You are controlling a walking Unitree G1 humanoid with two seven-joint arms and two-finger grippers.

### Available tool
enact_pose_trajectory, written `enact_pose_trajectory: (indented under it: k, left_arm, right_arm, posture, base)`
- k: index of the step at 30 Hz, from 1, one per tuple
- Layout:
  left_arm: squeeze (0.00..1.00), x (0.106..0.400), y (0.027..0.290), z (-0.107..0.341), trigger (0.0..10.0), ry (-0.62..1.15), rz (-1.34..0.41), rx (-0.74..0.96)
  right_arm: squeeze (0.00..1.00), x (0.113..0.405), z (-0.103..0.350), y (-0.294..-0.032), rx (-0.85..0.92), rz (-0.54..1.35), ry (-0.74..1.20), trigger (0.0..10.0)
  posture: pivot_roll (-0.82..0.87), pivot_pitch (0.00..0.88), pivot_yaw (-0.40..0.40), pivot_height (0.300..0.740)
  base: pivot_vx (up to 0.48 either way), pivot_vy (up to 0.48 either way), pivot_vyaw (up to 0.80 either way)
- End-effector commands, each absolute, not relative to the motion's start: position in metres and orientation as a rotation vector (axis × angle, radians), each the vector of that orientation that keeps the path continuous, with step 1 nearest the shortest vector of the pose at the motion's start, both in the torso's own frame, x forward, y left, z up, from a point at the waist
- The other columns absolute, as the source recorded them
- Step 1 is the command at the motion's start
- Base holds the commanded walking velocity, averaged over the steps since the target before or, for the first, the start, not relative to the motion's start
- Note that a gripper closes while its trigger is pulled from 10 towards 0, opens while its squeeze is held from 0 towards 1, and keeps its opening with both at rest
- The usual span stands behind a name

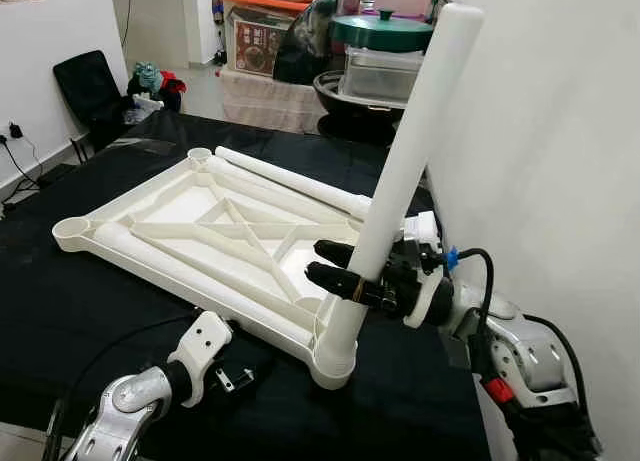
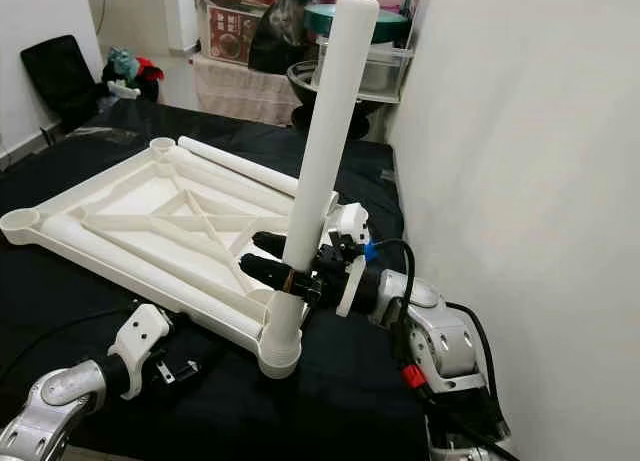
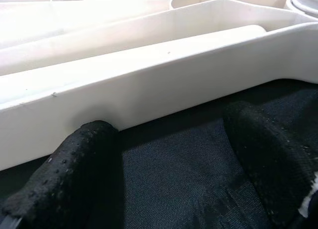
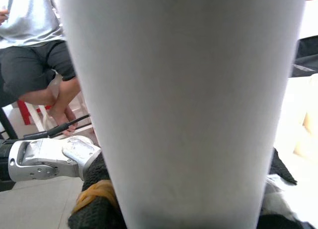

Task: Building children table

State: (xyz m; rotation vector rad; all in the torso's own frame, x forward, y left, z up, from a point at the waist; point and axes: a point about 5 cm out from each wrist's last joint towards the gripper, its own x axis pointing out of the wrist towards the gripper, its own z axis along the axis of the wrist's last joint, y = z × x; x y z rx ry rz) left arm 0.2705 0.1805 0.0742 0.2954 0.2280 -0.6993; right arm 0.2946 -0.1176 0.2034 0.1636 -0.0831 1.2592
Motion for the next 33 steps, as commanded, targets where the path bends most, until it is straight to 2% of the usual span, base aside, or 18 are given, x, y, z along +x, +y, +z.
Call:
enact_pose_trajectory:
  k: [1, 7, 9, 10, 11, 15, 21, 22, 23, 31, 33]
  left_arm:
    - [0.0, 0.267, 0.173, 0.07, 10.0, 0.247, -0.733, 0.285]
    - [0.0, 0.266, 0.174, 0.07, 10.0, 0.249, -0.729, 0.284]
    - [0.0, 0.265, 0.174, 0.069, 10.0, 0.251, -0.729, 0.282]
    - [0.0, 0.265, 0.174, 0.069, 10.0, 0.251, -0.729, 0.282]
    - [0.0, 0.265, 0.173, 0.069, 10.0, 0.251, -0.731, 0.281]
    - [0.0, 0.265, 0.172, 0.069, 10.0, 0.252, -0.735, 0.279]
    - [0.0, 0.265, 0.17, 0.068, 10.0, 0.253, -0.741, 0.278]
    - [0.0, 0.265, 0.17, 0.068, 10.0, 0.253, -0.741, 0.278]
    - [0.0, 0.265, 0.169, 0.067, 10.0, 0.253, -0.741, 0.278]
    - [0.0, 0.263, 0.167, 0.065, 10.0, 0.256, -0.743, 0.274]
    - [0.0, 0.262, 0.167, 0.064, 10.0, 0.257, -0.742, 0.271]
  right_arm:
    - [0.0, 0.292, 0.202, -0.107, 0.249, 1.341, -0.102, 0.0]
    - [0.0, 0.297, 0.197, -0.107, 0.239, 1.288, -0.072, 0.0]
    - [0.0, 0.303, 0.181, -0.107, 0.174, 1.153, 0.006, 0.0]
    - [0.0, 0.303, 0.181, -0.107, 0.174, 1.153, 0.006, 0.0]
    - [0.0, 0.305, 0.171, -0.109, 0.155, 1.05, 0.056, 0.0]
    - [0.0, 0.305, 0.16, -0.113, 0.146, 0.924, 0.108, 0.0]
    - [0.0, 0.305, 0.132, -0.13, 0.134, 0.594, 0.219, 0.0]
    - [0.0, 0.305, 0.132, -0.13, 0.134, 0.594, 0.219, 0.0]
    - [0.0, 0.306, 0.125, -0.134, 0.128, 0.489, 0.247, 0.0]
    - [0.0, 0.301, 0.104, -0.136, 0.118, 0.249, 0.336, 0.0]
    - [0.0, 0.3, 0.094, -0.143, 0.113, 0.107, 0.37, 0.0]
  posture:
    - [0.12, 0.0, -0.135, 0.74]
    - [0.11, 0.0, -0.137, 0.74]
    - [0.1, 0.0, -0.132, 0.74]
    - [0.1, 0.0, -0.132, 0.74]
    - [0.09, 0.0, -0.129, 0.74]
    - [0.09, 0.0, -0.125, 0.74]
    - [0.07, 0.0, -0.119, 0.74]
    - [0.07, 0.0, -0.119, 0.74]
    - [0.07, 0.0, -0.122, 0.74]
    - [0.07, 0.0, -0.126, 0.74]
    - [0.07, 0.0, -0.128, 0.74]
  base:
    - [0.0, 0.0, 0.0]
    - [0.0, 0.0, 0.0]
    - [0.0, 0.0, 0.0]
    - [0.0, 0.0, 0.0]
    - [0.0, 0.0, 0.0]
    - [0.0, 0.0, 0.0]
    - [0.0, 0.0, 0.0]
    - [0.0, 0.0, 0.0]
    - [0.0, 0.0, 0.0]
    - [0.0, 0.0, 0.0]
    - [0.0, 0.0, 0.0]
